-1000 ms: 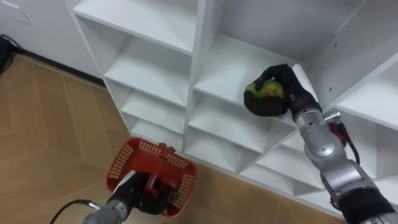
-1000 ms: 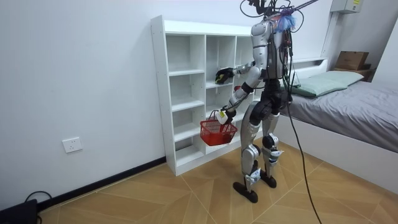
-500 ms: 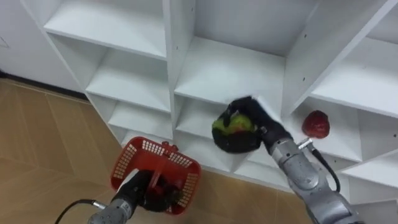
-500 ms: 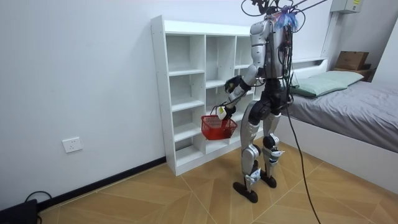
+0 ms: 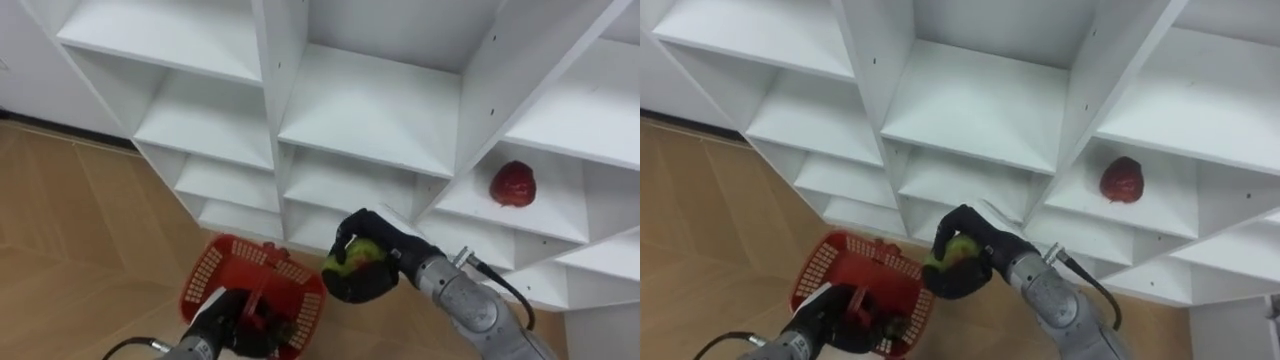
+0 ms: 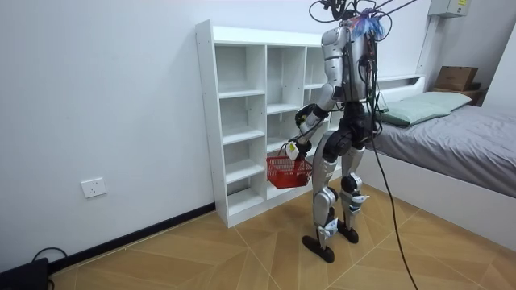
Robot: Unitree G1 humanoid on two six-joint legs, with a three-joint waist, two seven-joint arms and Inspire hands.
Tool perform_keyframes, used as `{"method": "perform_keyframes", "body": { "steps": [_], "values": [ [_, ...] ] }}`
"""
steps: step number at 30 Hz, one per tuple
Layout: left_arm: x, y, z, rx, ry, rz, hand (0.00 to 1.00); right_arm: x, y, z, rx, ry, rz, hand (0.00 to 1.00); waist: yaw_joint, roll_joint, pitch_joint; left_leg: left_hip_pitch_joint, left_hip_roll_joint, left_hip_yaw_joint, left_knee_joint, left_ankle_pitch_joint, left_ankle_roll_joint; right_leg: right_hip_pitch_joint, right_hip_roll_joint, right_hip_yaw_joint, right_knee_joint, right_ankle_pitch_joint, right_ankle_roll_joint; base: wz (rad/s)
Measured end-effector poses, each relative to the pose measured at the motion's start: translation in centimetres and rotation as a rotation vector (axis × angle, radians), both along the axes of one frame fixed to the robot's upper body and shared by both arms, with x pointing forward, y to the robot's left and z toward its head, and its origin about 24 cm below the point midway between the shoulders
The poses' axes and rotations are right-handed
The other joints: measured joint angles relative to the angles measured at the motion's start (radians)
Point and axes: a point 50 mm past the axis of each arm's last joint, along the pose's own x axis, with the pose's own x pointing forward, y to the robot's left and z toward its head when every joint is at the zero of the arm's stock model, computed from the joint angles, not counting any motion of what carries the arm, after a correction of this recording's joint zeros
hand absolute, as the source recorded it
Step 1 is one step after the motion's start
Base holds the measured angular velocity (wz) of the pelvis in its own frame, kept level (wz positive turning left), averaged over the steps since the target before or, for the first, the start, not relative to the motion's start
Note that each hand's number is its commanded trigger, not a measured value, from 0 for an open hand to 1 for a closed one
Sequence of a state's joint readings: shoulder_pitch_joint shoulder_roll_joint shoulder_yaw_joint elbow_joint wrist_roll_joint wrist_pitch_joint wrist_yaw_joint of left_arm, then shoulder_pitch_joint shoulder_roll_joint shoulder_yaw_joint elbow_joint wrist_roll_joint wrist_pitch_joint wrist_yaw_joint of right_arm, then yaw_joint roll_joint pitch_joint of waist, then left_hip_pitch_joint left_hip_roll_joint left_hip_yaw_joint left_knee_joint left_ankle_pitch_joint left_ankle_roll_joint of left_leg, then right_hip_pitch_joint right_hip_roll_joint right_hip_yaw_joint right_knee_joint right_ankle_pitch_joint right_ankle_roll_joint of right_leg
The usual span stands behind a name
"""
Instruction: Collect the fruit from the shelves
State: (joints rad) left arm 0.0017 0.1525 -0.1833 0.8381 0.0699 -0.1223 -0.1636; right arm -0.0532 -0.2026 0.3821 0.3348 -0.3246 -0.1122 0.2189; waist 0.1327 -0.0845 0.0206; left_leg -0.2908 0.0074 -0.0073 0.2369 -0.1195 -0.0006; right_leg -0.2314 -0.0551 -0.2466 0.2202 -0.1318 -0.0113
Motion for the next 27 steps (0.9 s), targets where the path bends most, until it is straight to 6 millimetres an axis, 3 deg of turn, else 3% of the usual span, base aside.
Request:
{"method": "perform_keyframes", "body": {
  "steps": [7, 21, 27],
  "values": [
    [-0.1, -0.4, -0.1, -0.008, 0.002, -0.007, 1.0, -0.9, 0.8, -0.8, 0.011, 0.043, 0.026, 1.0, -0.014, 0.0, -0.0002, 0.0, 0.0, 0.0, -0.002, 0.0, 0.0, 0.0, -0.001, -0.002, -0.002, -0.001, 0.001, 0.0],
    [-0.2, -0.8, -0.1, -0.01, 0.004, -0.028, 1.0, -1.5, 0.0, -2.3, -0.018, 0.09, -0.021, 1.0, -0.023, 0.002, -0.0026, -0.001, 0.0, 0.0, 0.003, 0.0, 0.0, 0.003, 0.0, -0.002, -0.001, -0.001, 0.0, 0.0],
    [0.1, -1.1, 0.0, -0.016, -0.002, -0.045, 1.0, -1.4, -0.1, -2.3, -0.022, 0.082, -0.04, 1.0, -0.023, 0.013, -0.0053, -0.003, 0.001, 0.0, 0.005, 0.0, 0.0, 0.003, 0.001, -0.002, 0.0, 0.0, 0.0, 0.0]
  ]
}}
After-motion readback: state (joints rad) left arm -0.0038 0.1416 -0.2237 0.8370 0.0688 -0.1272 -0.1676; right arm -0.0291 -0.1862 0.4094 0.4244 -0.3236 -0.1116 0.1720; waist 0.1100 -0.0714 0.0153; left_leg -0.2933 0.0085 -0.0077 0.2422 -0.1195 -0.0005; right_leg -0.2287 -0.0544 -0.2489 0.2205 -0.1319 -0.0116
